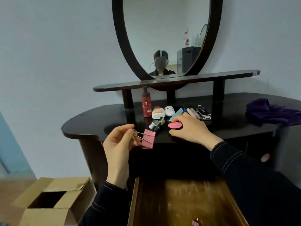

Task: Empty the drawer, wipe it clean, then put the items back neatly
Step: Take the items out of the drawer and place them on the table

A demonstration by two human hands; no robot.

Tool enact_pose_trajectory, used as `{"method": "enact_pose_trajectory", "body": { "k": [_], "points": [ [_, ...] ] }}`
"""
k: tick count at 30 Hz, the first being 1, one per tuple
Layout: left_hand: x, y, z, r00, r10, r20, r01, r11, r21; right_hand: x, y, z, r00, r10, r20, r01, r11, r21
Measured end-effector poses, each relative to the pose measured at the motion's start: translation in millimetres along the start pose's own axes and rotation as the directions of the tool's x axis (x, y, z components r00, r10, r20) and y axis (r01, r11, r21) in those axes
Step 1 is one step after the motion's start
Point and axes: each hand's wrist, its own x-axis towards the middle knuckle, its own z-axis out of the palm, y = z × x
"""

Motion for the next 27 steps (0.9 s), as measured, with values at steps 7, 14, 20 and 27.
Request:
{"method": "enact_pose_trajectory", "body": {
  "k": [7,14,20,27],
  "points": [
    [58,-27,11,0.984,-0.008,-0.176,0.023,0.996,0.085,3,3,7,0.999,0.021,-0.042,-0.023,0.999,-0.033],
    [93,-50,10,0.980,-0.197,-0.026,0.191,0.896,0.401,1,1,6,0.999,0.018,-0.038,-0.018,1.000,-0.010],
    [82,-47,10,0.994,-0.098,0.042,0.060,0.840,0.540,2,1,5,0.999,0.027,-0.029,-0.026,1.000,0.014],
    [10,-42,4,0.969,0.246,0.024,-0.226,0.840,0.494,-34,0,3,0.973,0.000,-0.229,0.051,0.974,0.219]
  ]
}}
